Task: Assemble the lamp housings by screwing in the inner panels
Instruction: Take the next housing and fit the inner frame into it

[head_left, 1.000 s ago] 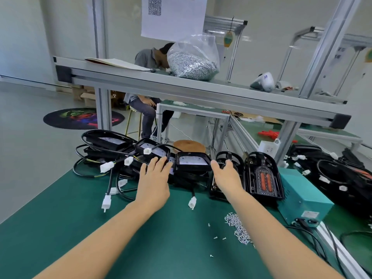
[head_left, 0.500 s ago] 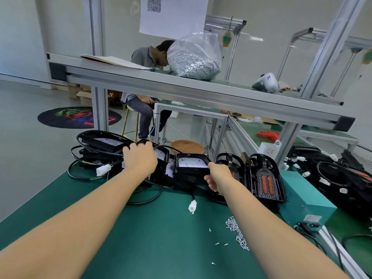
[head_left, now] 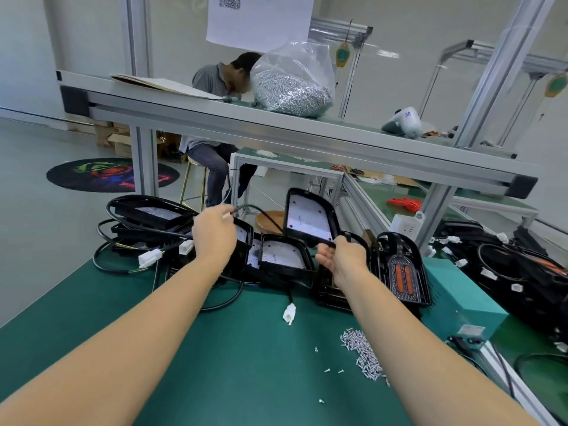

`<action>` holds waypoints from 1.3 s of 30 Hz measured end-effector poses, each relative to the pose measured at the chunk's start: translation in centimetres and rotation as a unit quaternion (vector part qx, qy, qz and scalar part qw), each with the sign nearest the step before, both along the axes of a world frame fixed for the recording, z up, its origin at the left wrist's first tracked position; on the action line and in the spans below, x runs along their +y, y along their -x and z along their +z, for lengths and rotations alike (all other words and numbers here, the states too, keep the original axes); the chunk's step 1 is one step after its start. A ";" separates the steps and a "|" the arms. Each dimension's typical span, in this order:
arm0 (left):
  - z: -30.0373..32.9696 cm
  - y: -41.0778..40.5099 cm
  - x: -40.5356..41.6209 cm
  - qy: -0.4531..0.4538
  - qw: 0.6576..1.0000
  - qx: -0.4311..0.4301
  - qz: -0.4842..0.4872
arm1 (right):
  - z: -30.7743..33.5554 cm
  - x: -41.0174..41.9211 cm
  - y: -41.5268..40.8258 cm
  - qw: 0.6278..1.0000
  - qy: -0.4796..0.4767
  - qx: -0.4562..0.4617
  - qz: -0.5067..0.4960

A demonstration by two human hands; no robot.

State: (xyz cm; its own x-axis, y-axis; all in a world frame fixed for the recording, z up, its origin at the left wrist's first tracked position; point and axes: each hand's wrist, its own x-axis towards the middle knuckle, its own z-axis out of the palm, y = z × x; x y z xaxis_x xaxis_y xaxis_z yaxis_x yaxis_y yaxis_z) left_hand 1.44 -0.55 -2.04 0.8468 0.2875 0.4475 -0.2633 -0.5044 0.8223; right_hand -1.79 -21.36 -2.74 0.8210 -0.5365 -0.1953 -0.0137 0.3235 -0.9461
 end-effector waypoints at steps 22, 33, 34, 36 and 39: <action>-10.6 10.5 5.1 0.283 0.958 0.041 -0.007 | -8.0 2.7 17.6 0.971 0.148 0.023 0.187; -10.6 13.7 5.0 -0.111 0.992 0.056 0.015 | -9.0 2.4 18.7 0.964 0.160 0.065 0.201; -10.3 14.0 4.4 -0.089 0.995 0.039 -0.010 | -8.9 2.4 18.7 0.963 0.160 0.063 0.207; -9.7 14.4 2.8 0.023 0.994 0.076 -0.070 | -8.7 2.3 19.0 0.959 0.159 0.057 0.226; -8.8 14.2 1.0 0.281 0.915 0.253 -0.144 | -8.5 2.2 19.4 0.950 0.160 0.051 0.263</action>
State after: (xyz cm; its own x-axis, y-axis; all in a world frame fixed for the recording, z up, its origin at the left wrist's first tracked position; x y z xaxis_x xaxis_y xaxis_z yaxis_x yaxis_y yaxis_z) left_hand -12.76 0.41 -10.81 0.9814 0.0851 -0.1720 0.1668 0.0655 0.9838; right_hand -21.20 -19.12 -11.27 0.9775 -0.1026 -0.1841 -0.1906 -0.0574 -0.9800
